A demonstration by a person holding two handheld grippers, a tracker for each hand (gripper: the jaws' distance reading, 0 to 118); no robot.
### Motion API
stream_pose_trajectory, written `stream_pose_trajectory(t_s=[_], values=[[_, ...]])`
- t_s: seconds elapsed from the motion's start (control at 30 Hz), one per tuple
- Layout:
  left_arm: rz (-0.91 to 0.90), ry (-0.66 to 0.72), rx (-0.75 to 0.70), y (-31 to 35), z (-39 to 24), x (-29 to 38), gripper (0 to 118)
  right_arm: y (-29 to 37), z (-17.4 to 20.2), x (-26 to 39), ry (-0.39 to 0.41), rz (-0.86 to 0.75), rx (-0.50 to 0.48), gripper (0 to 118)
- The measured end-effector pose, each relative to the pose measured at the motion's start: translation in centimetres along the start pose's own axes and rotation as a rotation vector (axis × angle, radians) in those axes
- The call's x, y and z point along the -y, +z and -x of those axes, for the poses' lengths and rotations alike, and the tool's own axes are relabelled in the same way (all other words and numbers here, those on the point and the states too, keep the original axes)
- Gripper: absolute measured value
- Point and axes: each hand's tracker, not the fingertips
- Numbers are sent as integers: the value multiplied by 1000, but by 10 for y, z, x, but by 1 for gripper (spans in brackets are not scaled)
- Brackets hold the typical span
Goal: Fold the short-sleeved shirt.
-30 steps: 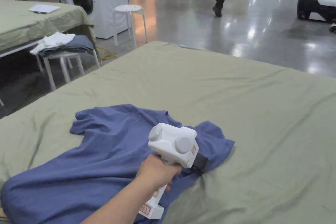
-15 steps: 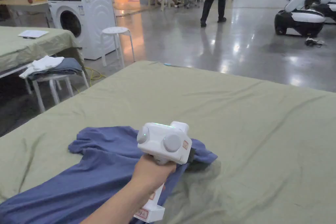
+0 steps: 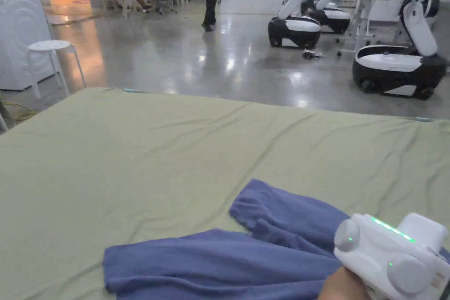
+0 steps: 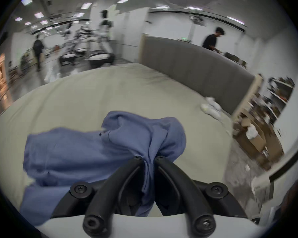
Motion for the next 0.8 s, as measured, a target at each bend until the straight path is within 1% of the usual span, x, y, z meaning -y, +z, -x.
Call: stream_pose_trajectory(t_s=[0.07, 0.13, 0.23, 0.27, 0.3, 0.33, 0.4, 0.43, 0.47, 0.5, 0.53, 0.6, 0.67, 0.73, 0.77, 0.8], values=[[75, -28, 43, -47, -38, 14, 4, 14, -11, -4, 11, 6, 8, 0], [146, -57, 84, -76, -64, 29, 4, 22, -19, -7, 35, 9, 38, 0], [182, -36, 49, -93, -64, 47, 5, 31, -31, -10, 28, 2, 53, 0], [187, -6, 30, -92, -57, 49, 6, 34, -34, -11, 24, -7, 56, 0], [184, 21, 36, -81, -49, 49, 19, 37, -36, -12, 22, -14, 60, 0], [157, 84, 46, -69, -38, 46, 47, 38, -38, -13, 22, -23, 61, 0], [99, 175, 93, -40, -20, 36, 115, 39, -39, -15, 19, -35, 61, 0], [47, 203, 127, -11, -8, 29, 116, 38, -39, -15, 11, -42, 56, 0], [-25, 227, 164, 23, 2, 23, 112, 38, -39, -16, -1, -49, 52, 0], [-128, 240, 163, 53, 8, 14, 112, 37, -38, -16, -8, -54, 48, 0], [-192, 240, 157, 93, 16, 9, 113, 36, -37, -17, -17, -58, 40, 0], [-307, 215, 85, 175, 35, 10, 113, 34, -32, -19, -29, -63, 24, 0], [-437, 114, -101, 263, 42, 25, 115, 32, -25, -20, -31, -68, 4, 0], [-564, 56, -312, 339, 47, 58, 114, 29, -16, -20, -17, -72, -7, 0], [-610, 42, -399, 371, 48, 76, 114, 28, -12, -17, -7, -72, -11, 0], [-635, 56, -497, 395, 47, 92, 114, 28, -8, -15, -2, -69, -16, 0]])
